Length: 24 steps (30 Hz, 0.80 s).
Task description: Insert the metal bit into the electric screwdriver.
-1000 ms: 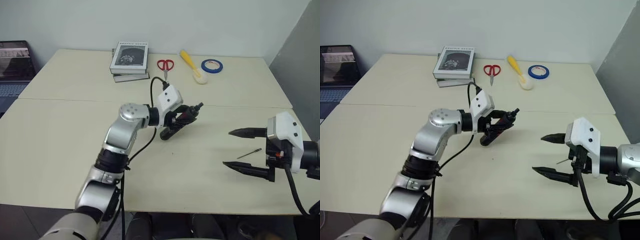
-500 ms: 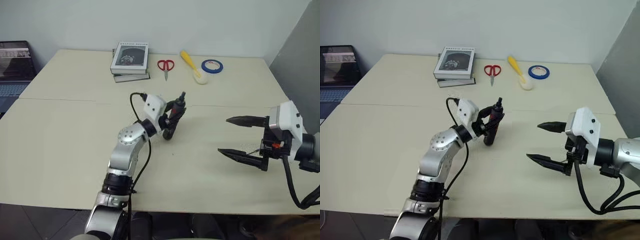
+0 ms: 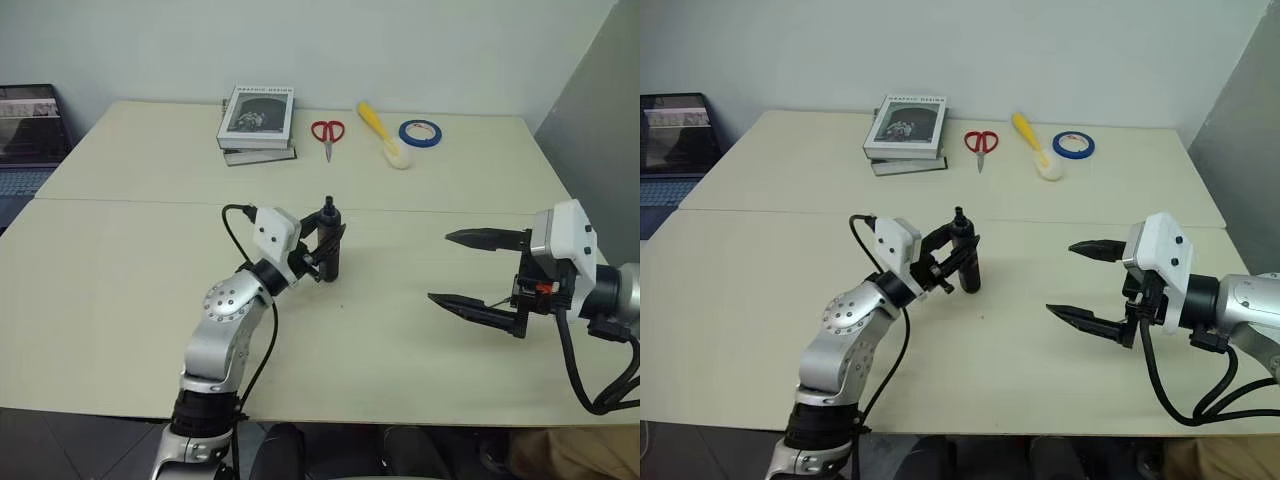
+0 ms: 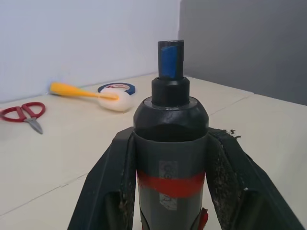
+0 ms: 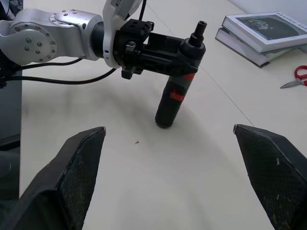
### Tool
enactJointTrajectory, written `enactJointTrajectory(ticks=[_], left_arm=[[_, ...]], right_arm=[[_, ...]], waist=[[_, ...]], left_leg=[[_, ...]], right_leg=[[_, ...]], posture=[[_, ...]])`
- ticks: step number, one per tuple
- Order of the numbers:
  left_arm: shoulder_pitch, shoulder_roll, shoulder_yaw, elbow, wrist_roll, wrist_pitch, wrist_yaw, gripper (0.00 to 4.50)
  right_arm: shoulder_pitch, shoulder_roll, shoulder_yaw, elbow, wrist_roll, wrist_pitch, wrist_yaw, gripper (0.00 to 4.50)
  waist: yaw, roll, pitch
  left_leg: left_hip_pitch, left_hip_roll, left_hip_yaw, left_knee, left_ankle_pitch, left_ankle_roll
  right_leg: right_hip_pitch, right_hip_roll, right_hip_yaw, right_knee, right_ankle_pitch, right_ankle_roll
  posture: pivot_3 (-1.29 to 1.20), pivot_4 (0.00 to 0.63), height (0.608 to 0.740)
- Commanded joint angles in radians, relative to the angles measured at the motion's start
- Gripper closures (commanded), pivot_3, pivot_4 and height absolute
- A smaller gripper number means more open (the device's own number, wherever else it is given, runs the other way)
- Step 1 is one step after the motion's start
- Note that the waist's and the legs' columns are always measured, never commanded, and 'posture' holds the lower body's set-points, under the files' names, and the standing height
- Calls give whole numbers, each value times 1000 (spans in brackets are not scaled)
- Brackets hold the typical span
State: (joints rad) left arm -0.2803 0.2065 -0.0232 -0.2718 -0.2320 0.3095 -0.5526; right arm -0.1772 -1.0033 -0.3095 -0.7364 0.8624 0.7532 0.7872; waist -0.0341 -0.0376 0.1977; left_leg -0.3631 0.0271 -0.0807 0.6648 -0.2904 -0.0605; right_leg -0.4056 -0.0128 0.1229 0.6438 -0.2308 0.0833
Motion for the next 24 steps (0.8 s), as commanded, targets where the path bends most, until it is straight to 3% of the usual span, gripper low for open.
enactJointTrajectory(ticks=[1, 24], left_arm=[[21, 27, 10, -31, -4, 36, 27, 2857], [-6, 87, 1, -89, -56, 3, 20, 2857]], right_arm=[[-24, 4, 14, 9, -24, -38, 14, 0], [-27, 11, 62, 62, -136, -135, 72, 0]], waist=[[0, 0, 0], [0, 0, 0]], left_leg=[[0, 0, 0, 0, 0, 0], [-1, 0, 0, -1, 0, 0]], right_leg=[[0, 0, 0, 0, 0, 0], [-1, 0, 0, -1, 0, -1]], posture=[[0, 150, 740], [0, 150, 740]])
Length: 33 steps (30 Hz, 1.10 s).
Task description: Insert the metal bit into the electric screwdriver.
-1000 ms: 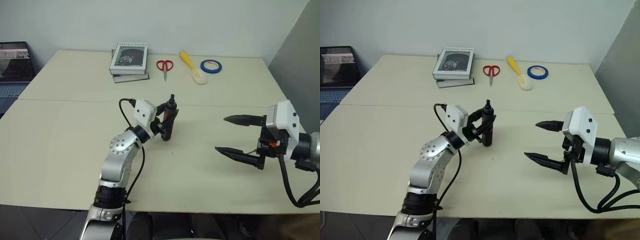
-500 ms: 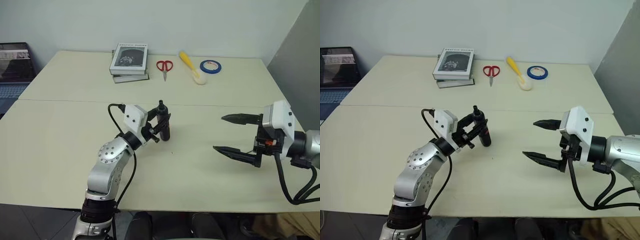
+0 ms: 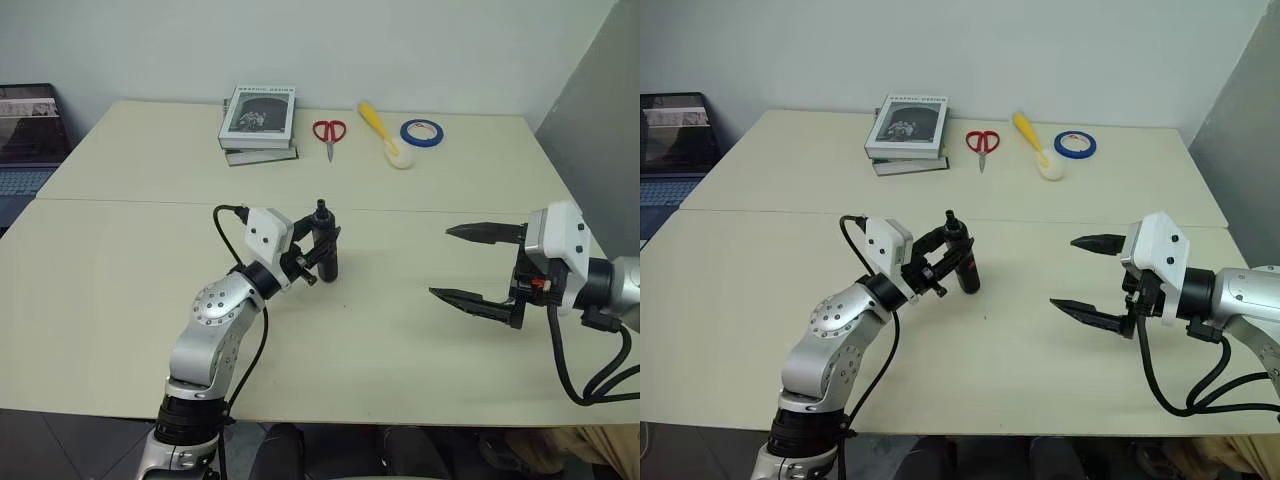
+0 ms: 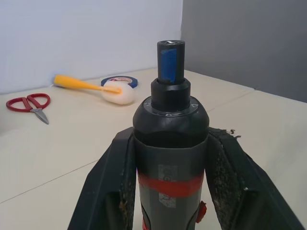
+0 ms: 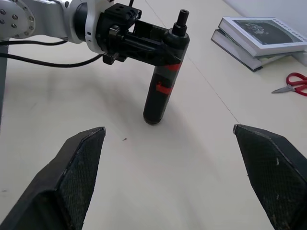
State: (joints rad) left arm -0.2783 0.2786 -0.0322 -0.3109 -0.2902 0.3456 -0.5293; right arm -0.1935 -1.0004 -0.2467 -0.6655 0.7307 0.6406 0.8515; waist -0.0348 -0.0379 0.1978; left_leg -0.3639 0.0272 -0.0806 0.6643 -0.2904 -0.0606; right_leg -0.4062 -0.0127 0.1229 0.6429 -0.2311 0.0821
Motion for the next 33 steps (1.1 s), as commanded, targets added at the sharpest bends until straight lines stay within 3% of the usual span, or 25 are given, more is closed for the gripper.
enactJointTrajectory(ticks=[1, 18, 27, 33], left_arm=[[-10, 16, 9, -51, -2, -32, -4, 2857], [-100, 10, -17, -96, -50, -37, -50, 2857], [-150, 12, -138, -89, -91, -53, -209, 2858], [-150, -13, -176, -23, -62, -116, -253, 2858]], right_arm=[[-11, 9, 1, -8, -7, -24, 8, 0], [-16, -11, -2, 36, -55, -51, 76, 0], [122, -270, -19, 177, -232, -146, 328, 0], [18, -339, 183, 368, -422, -344, 459, 0]], waist=[[1, 0, 0], [2, -1, 1], [5, 0, 1], [-4, 0, 1]], left_leg=[[0, 0, 0, 0, 0, 0], [-1, 0, 0, -1, 0, 0], [-2, 0, 0, -1, 0, 0], [0, 0, 2, -1, 0, 0]], right_leg=[[0, 0, 0, 0, 0, 0], [0, 0, 0, -1, 0, 0], [0, 0, 0, -3, -1, -1], [-1, 0, 1, -2, -2, -3]], posture=[[0, 150, 740], [0, 150, 740], [0, 150, 740], [0, 150, 740]])
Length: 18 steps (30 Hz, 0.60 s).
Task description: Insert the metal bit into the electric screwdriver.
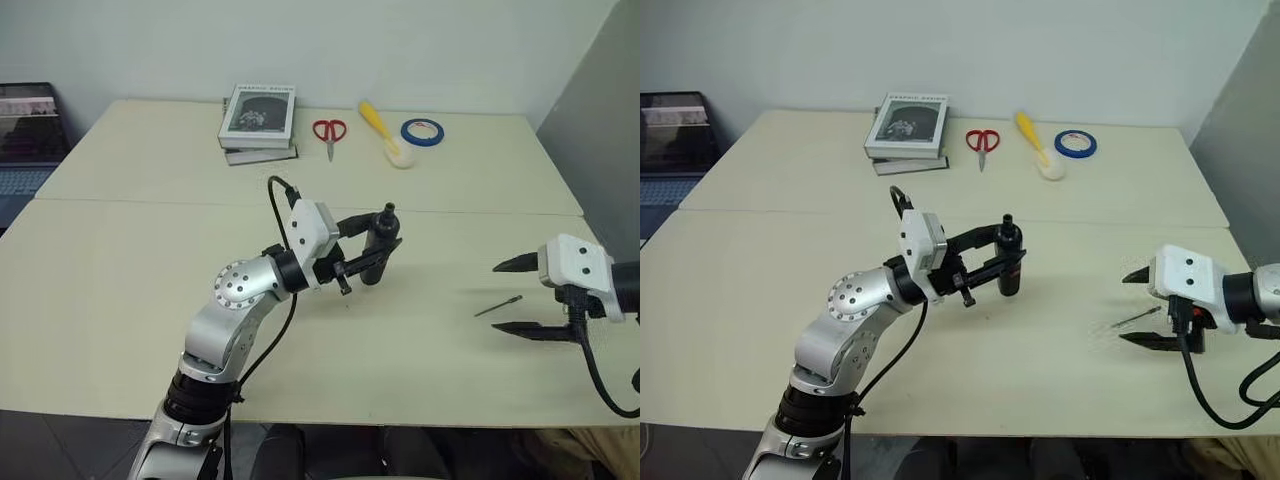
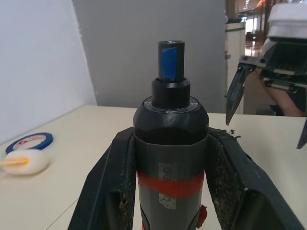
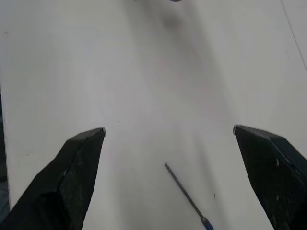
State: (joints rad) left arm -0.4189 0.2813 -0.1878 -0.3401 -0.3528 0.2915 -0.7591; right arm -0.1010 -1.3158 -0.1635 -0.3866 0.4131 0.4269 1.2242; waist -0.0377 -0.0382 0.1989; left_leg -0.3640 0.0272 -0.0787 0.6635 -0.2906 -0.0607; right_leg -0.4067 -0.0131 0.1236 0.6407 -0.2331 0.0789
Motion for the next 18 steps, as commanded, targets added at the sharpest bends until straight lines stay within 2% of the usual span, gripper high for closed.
enactJointTrajectory(ticks=[1, 8, 18], left_arm=[[-8, -18, -24, 13, 2, -67, -25, 2858], [23, -23, -45, 44, 19, -101, -24, 2858], [61, -29, -61, 22, 41, -106, 1, 2858]], right_arm=[[-99, -23, 132, 116, -131, -167, 110, 0], [-414, 110, 402, 492, -393, -465, 257, 0], [-655, 262, 536, 932, -578, -721, 306, 0]], waist=[[-2, 0, 0], [-19, 1, 1], [-19, 3, 2]], left_leg=[[0, 0, 0, 0, 0, 0], [0, 0, 0, 1, 0, 0], [0, -1, 0, -1, 0, 0]], right_leg=[[0, 0, 0, 0, -1, -1], [0, 0, 0, 0, 2, 4], [0, -1, 0, 1, 5, -2]], posture=[[0, 150, 740], [0, 150, 740], [0, 150, 740]])
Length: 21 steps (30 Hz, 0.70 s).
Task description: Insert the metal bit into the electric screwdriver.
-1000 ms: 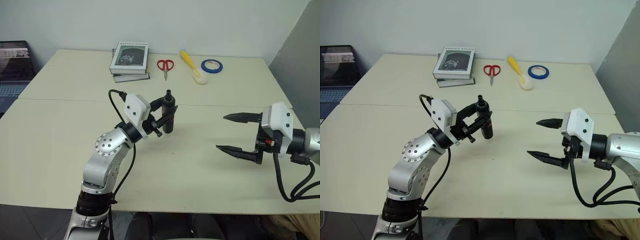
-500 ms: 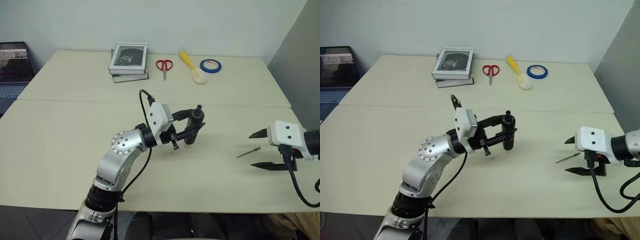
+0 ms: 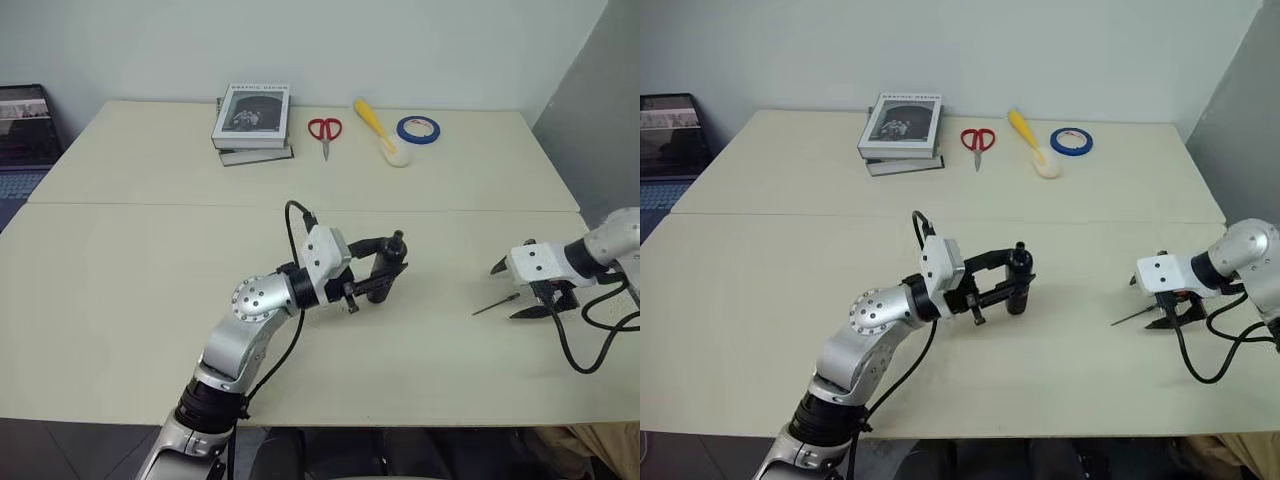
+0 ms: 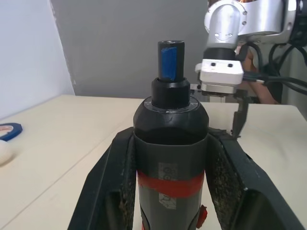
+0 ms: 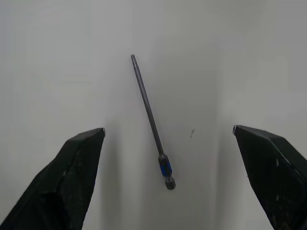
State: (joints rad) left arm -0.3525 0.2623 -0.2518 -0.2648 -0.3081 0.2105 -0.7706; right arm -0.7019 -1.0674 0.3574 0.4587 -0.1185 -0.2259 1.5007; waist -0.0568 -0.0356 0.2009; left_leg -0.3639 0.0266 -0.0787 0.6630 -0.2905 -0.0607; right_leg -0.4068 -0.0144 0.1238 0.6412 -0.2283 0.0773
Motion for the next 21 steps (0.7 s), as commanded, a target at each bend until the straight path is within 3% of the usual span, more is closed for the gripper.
enactJointTrajectory(ticks=[1, 19, 21], left_arm=[[-5, -9, 3, -56, -3, -23, 15, 2858], [0, 7, 4, -81, -5, -4, 26, 2858], [0, 7, 4, -81, -5, -3, 28, 2858]], right_arm=[[-68, 23, 21, 114, -55, -81, 33, 0], [-189, 138, 82, 342, -163, -207, 54, 0], [-192, 148, 91, 352, -174, -213, 54, 380]], waist=[[0, 0, 0], [-1, 0, 0], [-3, 0, 0]], left_leg=[[0, 0, 0, 0, 0, 0], [1, 0, 0, 0, 0, 0], [1, 0, 0, 1, 0, 0]], right_leg=[[0, 0, 0, 0, 0, 0], [0, 0, 0, 2, 0, 0], [0, 0, 0, 2, 1, 0]], posture=[[0, 150, 740], [0, 150, 740], [0, 150, 740]])
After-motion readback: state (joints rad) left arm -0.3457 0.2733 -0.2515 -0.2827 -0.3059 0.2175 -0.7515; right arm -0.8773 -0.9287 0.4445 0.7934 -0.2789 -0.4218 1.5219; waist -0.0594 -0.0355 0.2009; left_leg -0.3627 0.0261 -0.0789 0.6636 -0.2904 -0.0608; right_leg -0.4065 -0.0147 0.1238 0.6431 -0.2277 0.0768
